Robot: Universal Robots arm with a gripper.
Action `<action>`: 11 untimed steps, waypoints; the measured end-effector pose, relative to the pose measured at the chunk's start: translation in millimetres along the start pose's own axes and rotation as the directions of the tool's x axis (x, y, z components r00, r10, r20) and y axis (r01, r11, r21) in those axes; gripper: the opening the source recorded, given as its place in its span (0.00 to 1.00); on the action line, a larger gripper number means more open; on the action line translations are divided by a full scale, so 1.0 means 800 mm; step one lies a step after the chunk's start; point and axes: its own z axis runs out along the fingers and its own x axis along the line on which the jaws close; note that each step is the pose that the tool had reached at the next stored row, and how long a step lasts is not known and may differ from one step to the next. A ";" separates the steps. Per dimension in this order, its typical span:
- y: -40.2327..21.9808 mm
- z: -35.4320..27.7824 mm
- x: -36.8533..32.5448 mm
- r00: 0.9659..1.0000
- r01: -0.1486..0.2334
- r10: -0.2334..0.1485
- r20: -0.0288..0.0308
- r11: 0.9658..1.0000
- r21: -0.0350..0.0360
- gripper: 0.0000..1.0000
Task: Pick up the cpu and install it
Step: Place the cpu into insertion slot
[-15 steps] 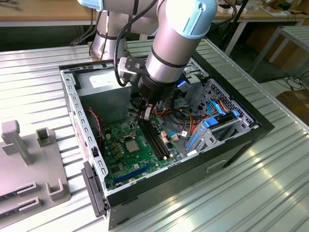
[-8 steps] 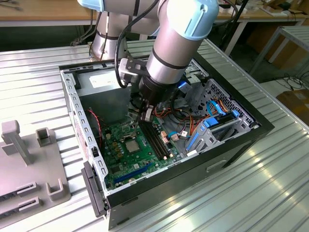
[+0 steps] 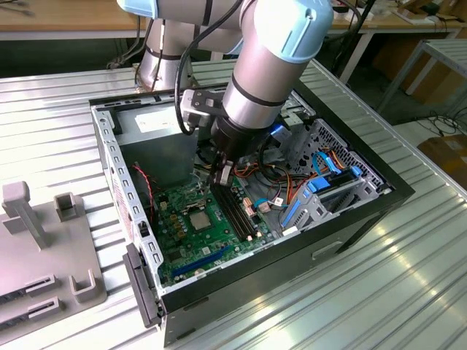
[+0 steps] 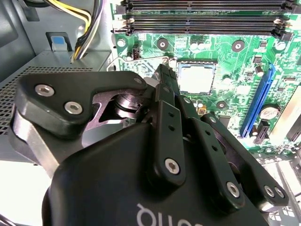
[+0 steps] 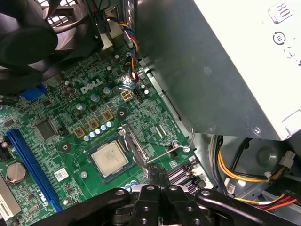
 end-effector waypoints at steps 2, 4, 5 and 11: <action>-0.0005 -0.0001 0.0008 1.000 0.000 0.000 0.000 1.000 0.000 0.11; -0.0009 -0.0002 0.0014 1.000 0.000 0.000 0.000 1.000 0.000 0.11; -0.0010 -0.0002 0.0016 1.000 0.000 0.000 0.000 1.000 0.000 0.11; -0.0020 -0.0004 0.0032 1.000 0.000 0.000 0.000 1.000 0.000 0.11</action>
